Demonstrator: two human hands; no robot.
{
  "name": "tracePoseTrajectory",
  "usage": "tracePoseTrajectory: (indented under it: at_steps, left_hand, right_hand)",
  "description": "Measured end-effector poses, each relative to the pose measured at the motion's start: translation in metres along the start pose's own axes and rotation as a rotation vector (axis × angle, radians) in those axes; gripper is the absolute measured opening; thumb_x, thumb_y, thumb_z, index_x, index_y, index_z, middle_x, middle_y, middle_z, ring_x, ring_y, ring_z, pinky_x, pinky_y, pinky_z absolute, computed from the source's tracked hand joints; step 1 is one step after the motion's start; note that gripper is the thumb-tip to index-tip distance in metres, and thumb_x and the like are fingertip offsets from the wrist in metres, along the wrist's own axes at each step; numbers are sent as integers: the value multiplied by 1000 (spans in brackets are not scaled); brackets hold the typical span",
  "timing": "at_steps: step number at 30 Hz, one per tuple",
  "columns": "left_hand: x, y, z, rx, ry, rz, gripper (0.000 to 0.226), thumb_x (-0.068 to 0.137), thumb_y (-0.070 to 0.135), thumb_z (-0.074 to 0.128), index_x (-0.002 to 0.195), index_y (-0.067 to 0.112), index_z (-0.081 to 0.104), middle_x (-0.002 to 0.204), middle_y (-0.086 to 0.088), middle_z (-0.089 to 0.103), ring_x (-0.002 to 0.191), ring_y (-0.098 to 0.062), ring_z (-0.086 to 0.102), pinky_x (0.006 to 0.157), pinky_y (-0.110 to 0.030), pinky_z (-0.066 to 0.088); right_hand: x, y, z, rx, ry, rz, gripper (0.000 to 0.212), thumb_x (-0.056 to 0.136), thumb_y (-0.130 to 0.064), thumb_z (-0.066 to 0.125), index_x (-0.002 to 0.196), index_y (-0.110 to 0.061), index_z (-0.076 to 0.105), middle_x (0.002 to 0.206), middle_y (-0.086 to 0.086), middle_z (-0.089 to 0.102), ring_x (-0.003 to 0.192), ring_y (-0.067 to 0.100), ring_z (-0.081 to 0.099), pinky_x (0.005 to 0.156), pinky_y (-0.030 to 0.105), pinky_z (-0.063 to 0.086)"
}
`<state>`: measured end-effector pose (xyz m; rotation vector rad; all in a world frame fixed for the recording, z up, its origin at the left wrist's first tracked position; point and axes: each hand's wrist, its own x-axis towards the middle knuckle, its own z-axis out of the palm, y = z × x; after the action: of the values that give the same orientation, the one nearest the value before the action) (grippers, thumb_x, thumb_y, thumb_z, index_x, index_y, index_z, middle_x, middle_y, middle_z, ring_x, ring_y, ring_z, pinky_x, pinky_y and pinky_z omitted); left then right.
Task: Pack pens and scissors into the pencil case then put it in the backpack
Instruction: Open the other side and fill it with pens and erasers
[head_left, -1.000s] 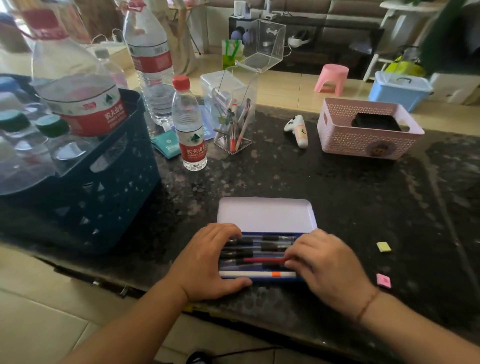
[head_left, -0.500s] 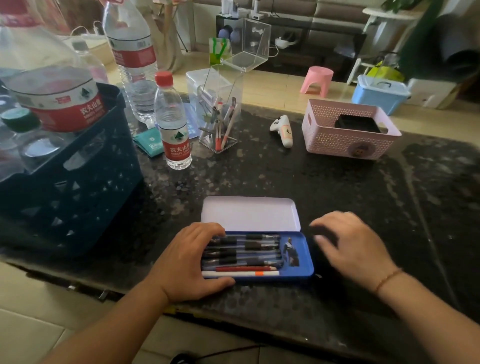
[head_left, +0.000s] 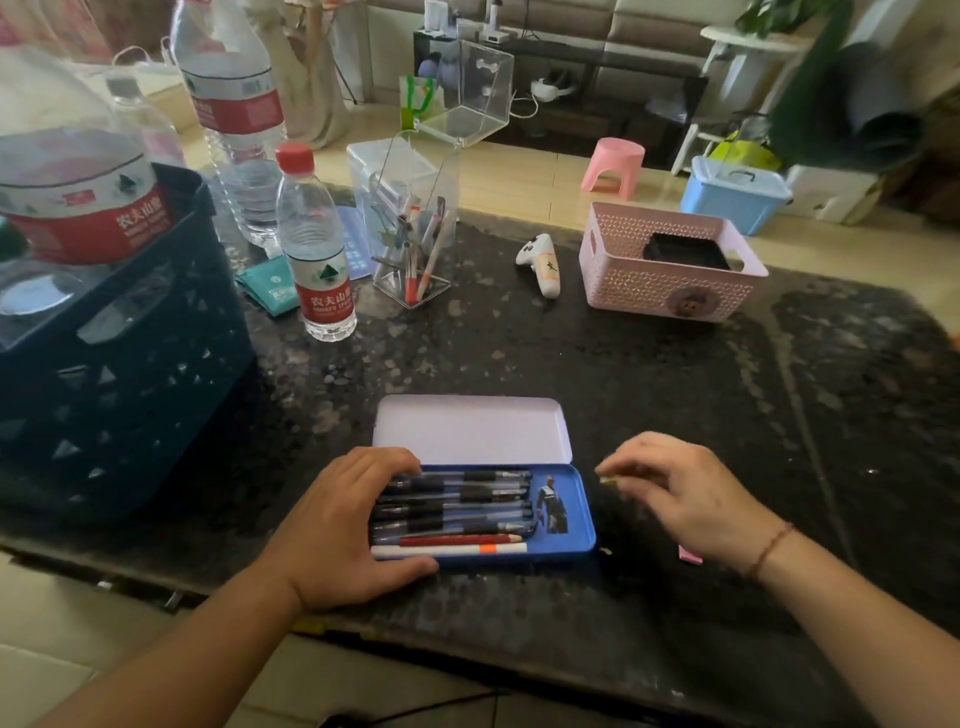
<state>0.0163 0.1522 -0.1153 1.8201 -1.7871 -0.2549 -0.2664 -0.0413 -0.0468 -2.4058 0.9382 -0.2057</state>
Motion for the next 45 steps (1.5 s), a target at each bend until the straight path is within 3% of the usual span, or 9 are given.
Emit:
tracePoseTrajectory:
  at_steps: [6, 11, 17, 27, 30, 34, 37, 41, 45]
  left_hand:
    - [0, 1, -1, -12, 1, 10, 76, 63, 70, 73, 125, 35, 45, 123, 17, 52, 113, -4, 51, 99, -36, 48]
    - [0, 1, -2, -21, 5, 4, 76, 62, 71, 73, 125, 37, 44, 123, 18, 52, 113, -4, 51, 99, -35, 48]
    - [0, 0, -1, -20, 4, 1, 76, 63, 71, 73, 125, 37, 45, 123, 19, 52, 113, -3, 50, 100, -34, 48]
    - [0, 0, -1, -25, 4, -1, 77, 62, 71, 73, 125, 38, 44, 123, 18, 52, 113, -4, 51, 99, -36, 49]
    - [0, -1, 0, -28, 6, 6, 76, 62, 71, 73, 124, 39, 43, 123, 18, 51, 113, -4, 51, 99, -36, 48]
    - [0, -1, 0, -28, 10, 11, 75, 62, 72, 72, 124, 41, 42, 123, 20, 51, 113, -3, 51, 99, -35, 48]
    - [-1, -3, -1, -20, 12, 9, 76, 62, 71, 74, 124, 39, 43, 122, 19, 52, 111, -3, 51, 97, -35, 49]
    - [1, -1, 0, -17, 14, 29, 76, 62, 69, 75, 125, 36, 45, 121, 17, 52, 110, -5, 53, 96, -37, 49]
    - [1, -1, -1, -12, 21, 32, 75, 63, 70, 73, 124, 36, 46, 121, 16, 53, 110, -5, 53, 96, -37, 49]
  right_hand:
    - [32, -31, 27, -14, -149, 40, 24, 86, -25, 65, 107, -37, 62, 90, -20, 64, 83, 2, 60, 80, 22, 52]
    - [30, -25, 28, -111, -13, -1, 21, 88, -27, 62, 108, -32, 65, 100, -15, 66, 89, 3, 59, 82, 22, 51]
    - [16, -22, 34, -238, -44, -11, 28, 82, -41, 67, 109, -37, 59, 100, -18, 65, 86, 3, 59, 79, 25, 54]
    - [18, -19, 30, -286, -19, -85, 31, 83, -40, 65, 113, -38, 58, 109, -17, 64, 95, 3, 59, 83, 23, 52]
    - [0, -6, 4, -235, 65, -36, 29, 79, -40, 68, 107, -37, 61, 105, -16, 63, 95, 4, 59, 83, 27, 51]
    - [-38, 23, -22, -393, -179, 133, 46, 70, -55, 70, 111, -46, 51, 111, -25, 46, 97, -1, 53, 85, 23, 48]
    - [-54, 31, -11, -377, -288, 155, 43, 74, -49, 70, 111, -48, 47, 111, -25, 42, 95, -5, 50, 85, 17, 45]
    - [-59, 31, -5, -287, -217, 160, 25, 86, -28, 64, 96, -47, 51, 101, -21, 51, 91, -5, 52, 80, 15, 46]
    - [-41, -3, -1, -192, -7, 20, 24, 81, -29, 69, 96, -42, 55, 95, -22, 57, 90, -5, 54, 80, 16, 46]
